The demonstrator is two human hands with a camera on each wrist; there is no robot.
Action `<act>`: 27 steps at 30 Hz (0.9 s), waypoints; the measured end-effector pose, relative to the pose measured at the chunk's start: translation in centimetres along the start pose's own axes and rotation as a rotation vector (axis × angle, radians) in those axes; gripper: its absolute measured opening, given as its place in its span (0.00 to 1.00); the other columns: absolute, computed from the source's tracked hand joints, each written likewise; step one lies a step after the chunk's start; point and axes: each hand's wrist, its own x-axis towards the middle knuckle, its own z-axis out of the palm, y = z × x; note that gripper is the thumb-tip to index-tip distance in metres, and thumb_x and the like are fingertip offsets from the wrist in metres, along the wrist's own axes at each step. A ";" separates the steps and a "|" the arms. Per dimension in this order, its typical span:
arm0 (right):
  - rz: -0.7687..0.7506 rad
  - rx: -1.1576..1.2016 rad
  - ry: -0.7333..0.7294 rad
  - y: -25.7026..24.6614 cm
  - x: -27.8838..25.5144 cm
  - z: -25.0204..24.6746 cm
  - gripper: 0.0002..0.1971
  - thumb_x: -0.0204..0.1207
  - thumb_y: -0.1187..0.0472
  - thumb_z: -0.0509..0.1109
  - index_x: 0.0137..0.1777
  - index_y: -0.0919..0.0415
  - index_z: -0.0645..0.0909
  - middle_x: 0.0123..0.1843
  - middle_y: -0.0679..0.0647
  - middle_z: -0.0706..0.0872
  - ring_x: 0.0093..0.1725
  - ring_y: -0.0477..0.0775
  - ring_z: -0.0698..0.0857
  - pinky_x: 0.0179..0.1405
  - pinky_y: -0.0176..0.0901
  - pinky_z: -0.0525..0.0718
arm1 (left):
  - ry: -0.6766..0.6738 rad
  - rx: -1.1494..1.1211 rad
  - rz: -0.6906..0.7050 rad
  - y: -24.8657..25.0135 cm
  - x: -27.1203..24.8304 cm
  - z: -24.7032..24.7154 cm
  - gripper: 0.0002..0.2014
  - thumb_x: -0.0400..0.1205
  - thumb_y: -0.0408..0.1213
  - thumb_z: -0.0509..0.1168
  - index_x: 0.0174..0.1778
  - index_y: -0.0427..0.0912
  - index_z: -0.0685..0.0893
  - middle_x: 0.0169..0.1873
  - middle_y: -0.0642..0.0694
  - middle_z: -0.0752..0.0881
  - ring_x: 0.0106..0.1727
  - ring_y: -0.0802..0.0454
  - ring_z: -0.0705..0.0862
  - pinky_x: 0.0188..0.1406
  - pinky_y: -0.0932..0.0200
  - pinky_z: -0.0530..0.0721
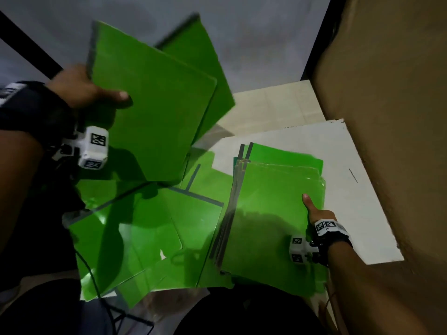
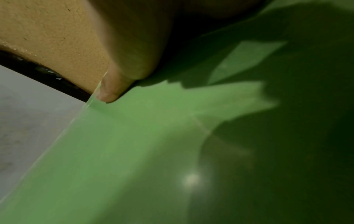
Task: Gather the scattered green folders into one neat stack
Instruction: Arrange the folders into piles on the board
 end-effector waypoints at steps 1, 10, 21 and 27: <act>0.007 0.005 -0.002 0.0 0.1 0.0 0.48 0.56 0.16 0.60 0.39 0.69 0.82 0.34 0.65 0.84 0.33 0.60 0.83 0.39 0.49 0.82 | 0.036 -0.070 0.003 0.2 -0.3 -0.4 0.28 0.55 0.54 0.83 0.40 0.37 0.87 0.33 0.39 0.90 0.35 0.39 0.89 0.47 0.34 0.86; 0.024 0.018 -0.037 0.0 0.1 -0.2 0.54 0.56 0.15 0.58 0.53 0.70 0.83 0.50 0.68 0.87 0.46 0.64 0.86 0.47 0.50 0.82 | -0.252 -0.360 -0.114 -2.5 -5.1 16.8 0.16 0.61 0.41 0.82 0.41 0.40 0.88 0.33 0.48 0.92 0.37 0.53 0.91 0.40 0.55 0.90; 0.095 0.104 -0.106 -0.4 0.5 -0.7 0.50 0.71 0.24 0.57 0.77 0.67 0.70 0.77 0.67 0.72 0.71 0.66 0.76 0.66 0.49 0.73 | -0.237 0.122 -0.039 -6.0 -7.6 31.2 0.50 0.65 0.59 0.75 0.79 0.47 0.58 0.75 0.39 0.68 0.74 0.38 0.71 0.73 0.42 0.73; 0.088 0.089 -0.123 -0.3 1.2 -0.4 0.48 0.73 0.24 0.53 0.76 0.67 0.71 0.75 0.67 0.74 0.70 0.65 0.77 0.56 0.48 0.70 | -0.329 0.471 0.286 -1.1 -1.8 32.4 0.52 0.70 0.57 0.72 0.83 0.56 0.44 0.84 0.48 0.43 0.84 0.40 0.42 0.80 0.35 0.55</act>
